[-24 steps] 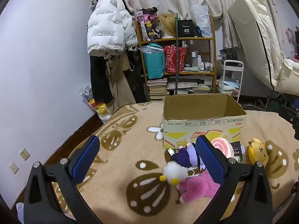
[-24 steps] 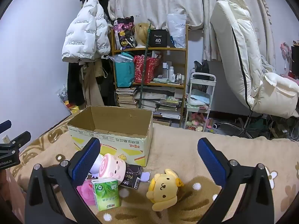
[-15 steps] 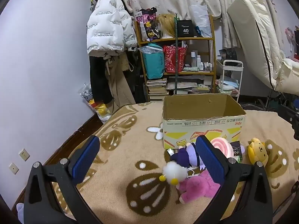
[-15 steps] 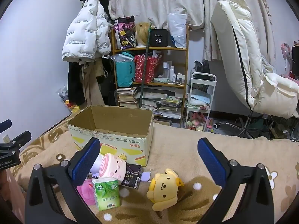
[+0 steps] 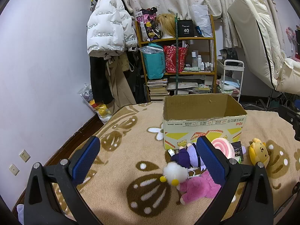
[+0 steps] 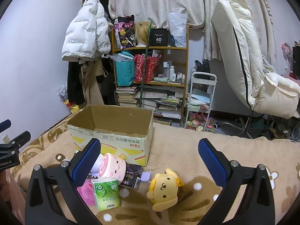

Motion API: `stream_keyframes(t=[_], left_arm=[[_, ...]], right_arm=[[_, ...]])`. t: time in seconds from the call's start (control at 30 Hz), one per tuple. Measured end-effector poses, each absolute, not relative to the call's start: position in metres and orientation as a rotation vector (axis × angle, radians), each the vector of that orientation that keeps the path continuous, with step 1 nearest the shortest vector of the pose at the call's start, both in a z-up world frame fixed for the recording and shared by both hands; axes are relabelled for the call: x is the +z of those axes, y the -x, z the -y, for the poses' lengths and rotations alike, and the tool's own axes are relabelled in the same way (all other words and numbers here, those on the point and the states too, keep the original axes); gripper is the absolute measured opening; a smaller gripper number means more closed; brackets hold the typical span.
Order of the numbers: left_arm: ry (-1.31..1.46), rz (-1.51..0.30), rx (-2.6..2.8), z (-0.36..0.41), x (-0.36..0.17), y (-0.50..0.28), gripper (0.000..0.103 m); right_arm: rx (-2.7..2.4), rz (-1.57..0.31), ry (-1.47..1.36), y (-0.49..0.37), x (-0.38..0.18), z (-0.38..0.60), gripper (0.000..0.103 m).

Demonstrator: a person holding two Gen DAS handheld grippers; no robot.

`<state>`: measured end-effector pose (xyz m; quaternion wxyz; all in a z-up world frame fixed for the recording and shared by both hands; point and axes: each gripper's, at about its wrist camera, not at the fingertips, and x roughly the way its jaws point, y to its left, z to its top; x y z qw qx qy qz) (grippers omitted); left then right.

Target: Organize soft objects

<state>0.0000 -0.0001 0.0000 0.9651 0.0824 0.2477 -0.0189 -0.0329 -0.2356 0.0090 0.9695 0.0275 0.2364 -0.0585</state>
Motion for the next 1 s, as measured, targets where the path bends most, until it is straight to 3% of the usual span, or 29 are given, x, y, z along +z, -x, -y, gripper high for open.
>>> stream_keyframes(t=[1.0], left_arm=[[-0.17, -0.501, -0.038, 0.0, 0.0, 0.0, 0.101]], right_arm=[[-0.109, -0.487, -0.052, 0.031, 0.004, 0.233, 0.103]])
